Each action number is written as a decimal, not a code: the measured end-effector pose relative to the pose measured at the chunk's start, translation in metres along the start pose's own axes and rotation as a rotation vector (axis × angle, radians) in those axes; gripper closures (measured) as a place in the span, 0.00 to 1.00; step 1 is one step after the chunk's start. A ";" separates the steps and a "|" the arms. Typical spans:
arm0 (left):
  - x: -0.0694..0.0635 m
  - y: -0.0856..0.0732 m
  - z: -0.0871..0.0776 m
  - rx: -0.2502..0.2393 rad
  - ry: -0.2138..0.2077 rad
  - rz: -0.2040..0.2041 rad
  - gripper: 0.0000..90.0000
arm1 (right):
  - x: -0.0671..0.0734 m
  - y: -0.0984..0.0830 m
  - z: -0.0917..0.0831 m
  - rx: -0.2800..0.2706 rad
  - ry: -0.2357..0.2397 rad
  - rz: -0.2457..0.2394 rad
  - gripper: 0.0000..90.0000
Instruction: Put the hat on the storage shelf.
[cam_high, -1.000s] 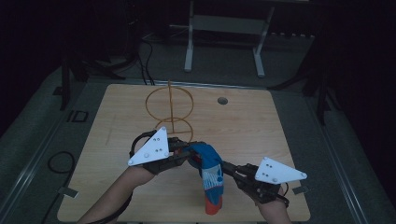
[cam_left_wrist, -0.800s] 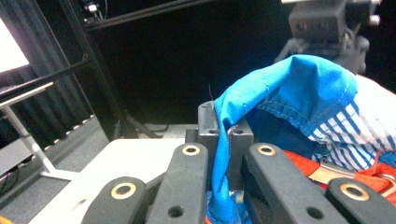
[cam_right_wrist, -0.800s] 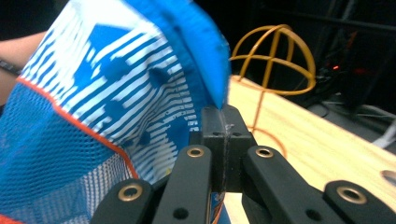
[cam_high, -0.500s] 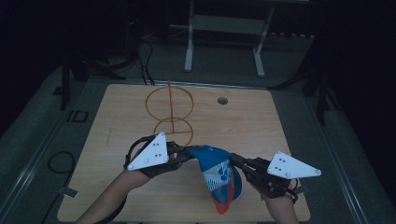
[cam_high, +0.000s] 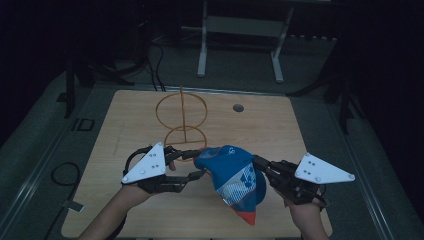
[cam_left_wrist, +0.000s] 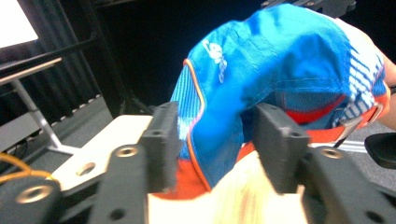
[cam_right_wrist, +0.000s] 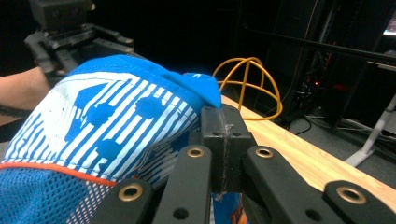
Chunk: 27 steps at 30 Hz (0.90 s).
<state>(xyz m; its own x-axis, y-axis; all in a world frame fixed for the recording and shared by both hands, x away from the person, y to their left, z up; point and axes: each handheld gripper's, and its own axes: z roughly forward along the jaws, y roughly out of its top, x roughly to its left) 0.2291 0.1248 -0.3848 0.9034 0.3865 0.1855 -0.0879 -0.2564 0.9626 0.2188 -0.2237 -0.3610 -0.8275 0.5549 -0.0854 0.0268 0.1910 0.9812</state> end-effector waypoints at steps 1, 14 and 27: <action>0.000 -0.003 -0.002 -0.003 0.007 -0.007 0.48 | -0.001 0.000 0.000 -0.004 -0.002 0.002 1.00; -0.007 -0.056 -0.034 0.044 0.201 -0.118 0.28 | -0.016 0.016 0.001 -0.045 -0.053 0.006 1.00; -0.018 -0.123 -0.040 0.127 0.376 -0.182 0.03 | -0.039 0.046 0.040 -0.049 -0.074 0.013 1.00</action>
<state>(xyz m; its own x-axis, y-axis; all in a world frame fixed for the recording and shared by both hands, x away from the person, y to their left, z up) 0.2063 0.1849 -0.4984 0.6818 0.7250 0.0971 0.1322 -0.2527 0.9585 0.2741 -0.2042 -0.3192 -0.7834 0.6158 -0.0837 0.0079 0.1444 0.9895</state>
